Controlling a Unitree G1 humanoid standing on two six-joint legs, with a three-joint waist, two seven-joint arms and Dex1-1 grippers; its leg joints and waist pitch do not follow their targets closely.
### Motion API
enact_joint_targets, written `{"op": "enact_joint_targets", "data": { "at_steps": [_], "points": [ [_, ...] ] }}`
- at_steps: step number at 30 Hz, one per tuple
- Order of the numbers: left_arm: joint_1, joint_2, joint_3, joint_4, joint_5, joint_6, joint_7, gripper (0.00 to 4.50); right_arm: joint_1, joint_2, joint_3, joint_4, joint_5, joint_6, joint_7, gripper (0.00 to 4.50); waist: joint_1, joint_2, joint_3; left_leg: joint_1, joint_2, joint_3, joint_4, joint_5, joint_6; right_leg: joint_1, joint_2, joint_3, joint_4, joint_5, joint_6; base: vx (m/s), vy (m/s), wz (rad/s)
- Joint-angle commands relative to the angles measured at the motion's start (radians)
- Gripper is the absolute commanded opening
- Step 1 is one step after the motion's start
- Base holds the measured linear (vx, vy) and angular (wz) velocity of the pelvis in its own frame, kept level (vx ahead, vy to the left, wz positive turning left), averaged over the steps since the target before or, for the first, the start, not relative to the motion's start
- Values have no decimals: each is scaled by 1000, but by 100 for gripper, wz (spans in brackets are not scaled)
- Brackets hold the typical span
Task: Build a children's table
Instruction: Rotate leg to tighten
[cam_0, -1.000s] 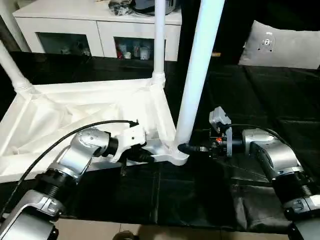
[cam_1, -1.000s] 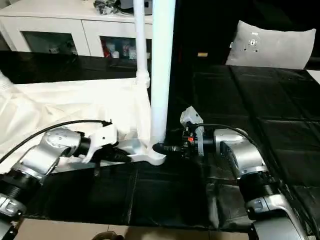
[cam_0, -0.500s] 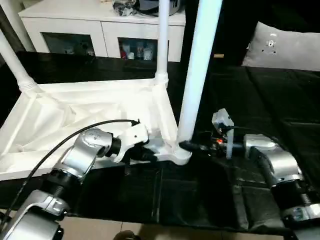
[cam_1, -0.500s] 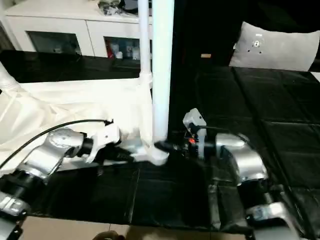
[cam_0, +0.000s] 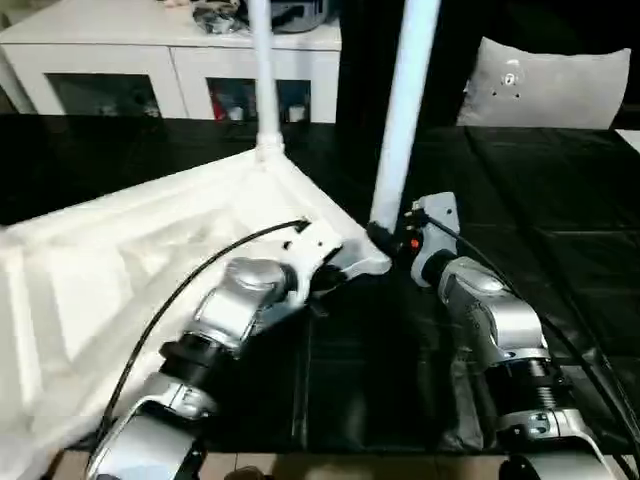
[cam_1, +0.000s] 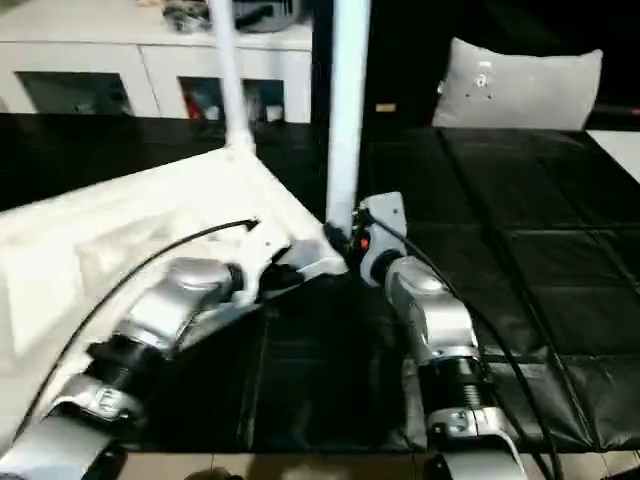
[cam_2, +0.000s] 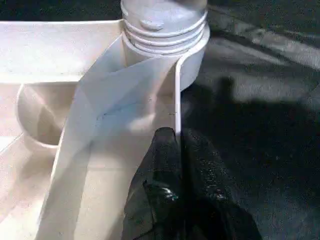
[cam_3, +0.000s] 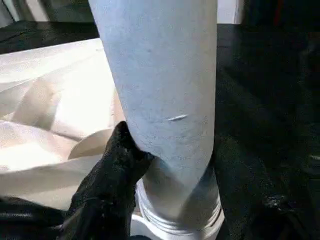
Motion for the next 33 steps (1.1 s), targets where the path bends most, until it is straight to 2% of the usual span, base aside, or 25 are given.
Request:
{"op": "enact_joint_targets", "data": {
  "at_steps": [1, 4, 6, 10, 12, 13, 14, 15, 17, 18, 19, 22, 23, 24, 25, 26, 27, 33],
  "points": [
    [-31, -33, -25, -42, -15, -27, 7, 0, 21, 51, 87, -32, 40, 21, 88, 262, 6, 0, -76, 9, 47, -25, -64, -129, 29, 54, -77, 50, -63, -51, -210, 0, 0, 0],
    [-30, -11, -20, -42, -8, -39, -9, 0, 31, 17, 77, -55, 53, 19, 134, 288, 9, -2, -74, 11, 48, -24, -65, -135, 41, 56, -78, 48, -65, -66, -218, 0, 0, 0],
    [-26, 8, -24, -46, -5, -55, -31, 0, 34, -19, 72, -63, 62, 14, 178, 307, 10, 0, -71, 13, 52, -25, -68, -166, 35, 55, -79, 48, -70, -115, -213, 0, 0, 0],
    [-13, 50, -38, -60, -3, -94, -85, 0, 33, -94, 73, -68, 73, -3, 278, 342, 12, -1, -69, 14, 52, -27, -69, -193, 27, 57, -80, 47, -73, -149, -204, 0, 0, 0],
    [-5, 76, -46, -64, -5, -126, -123, 0, 28, -139, 74, -59, 81, -11, 347, 350, 9, -2, -69, 12, 52, -26, -68, -195, 30, 57, -80, 48, -75, -158, -203, 0, 0, 0],
    [2, 100, -56, -71, -6, -148, -161, 0, 25, -169, 79, -57, 85, -17, 395, 358, 7, -6, -69, 12, 53, -26, -68, -191, 31, 57, -81, 48, -74, -156, -205, 0, 0, 0],
    [8, 124, -67, -79, -7, -162, -199, 0, 21, -197, 83, -57, 89, -25, 446, 381, 9, -6, -70, 12, 54, -26, -67, -180, 36, 58, -81, 48, -72, -146, -208, 0, 0, 0],
    [9, 129, -70, -80, -7, -163, -206, 0, 21, -202, 83, -57, 89, -27, 457, 381, 11, -3, -71, 13, 55, -25, -66, -173, 41, 55, -81, 48, -69, -133, -215, 0, 0, 0],
    [12, 149, -78, -82, -10, -176, -237, 0, 15, -223, 85, -52, 95, -32, 501, 389, 12, -5, -70, 13, 55, -25, -66, -171, 45, 54, -80, 47, -68, -126, -223, 0, 0, 0],
    [14, 163, -83, -84, -12, -186, -259, 0, 12, -237, 90, -48, 102, -38, 537, 366, 11, -5, -70, 14, 55, -24, -65, -169, 46, 54, -80, 48, -68, -124, -225, 0, 0, 0],
    [24, 196, -93, -99, -32, -216, -332, 0, 8, -272, 107, -35, 106, -53, 612, 357, 14, -3, -71, 16, 57, -23, -65, -171, 47, 53, -80, 48, -68, -128, -230, 0, 0, 0],
    [35, 229, -102, -109, -51, -261, -407, 0, 2, -296, 122, -13, 108, -68, 673, 347, 26, -1, -71, 15, 59, -22, -64, -175, 45, 50, -80, 47, -63, -122, -237, 0, 0, 0],
    [37, 241, -108, -110, -52, -264, -428, 0, 1, -305, 131, -6, 107, -75, 698, 314, 32, 0, -71, 19, 61, -21, -63, -180, 45, 47, -80, 48, -64, -124, -240, 0, 0, 0],
    [40, 253, -115, -112, -52, -278, -451, 0, 0, -315, 142, -1, 104, -81, 721, 314, 35, 0, -71, 20, 60, -21, -63, -182, 44, 46, -80, 47, -63, -127, -243, 0, 0, 0],
    [41, 263, -123, -112, -52, -279, -474, 0, 0, -323, 155, 6, 93, -100, 739, 306, 39, 1, -71, 21, 62, -21, -64, -187, 40, 46, -81, 48, -64, -135, -243, 0, 0, 0],
    [42, 272, -131, -113, -52, -281, -494, 0, 2, -328, 165, 11, 83, -121, 752, 306, 42, -3, -70, 19, 62, -20, -64, -193, 39, 45, -81, 48, -65, -144, -240, 0, 0, 0],
    [42, 278, -135, -112, -52, -285, -507, 0, 3, -330, 170, 15, 76, -136, 760, 290, 49, 0, -69, 22, 63, -22, -66, -208, 29, 44, -84, 48, -66, -176, -232, 0, 0, 0],
    [41, 288, -142, -105, -56, -303, -540, 0, 17, -333, 188, 1, 109, -103, 832, 232, 54, -3, -69, 18, 63, -24, -67, -212, 24, 46, -84, 49, -65, -184, -225, 0, 0, 0]
  ]
}}
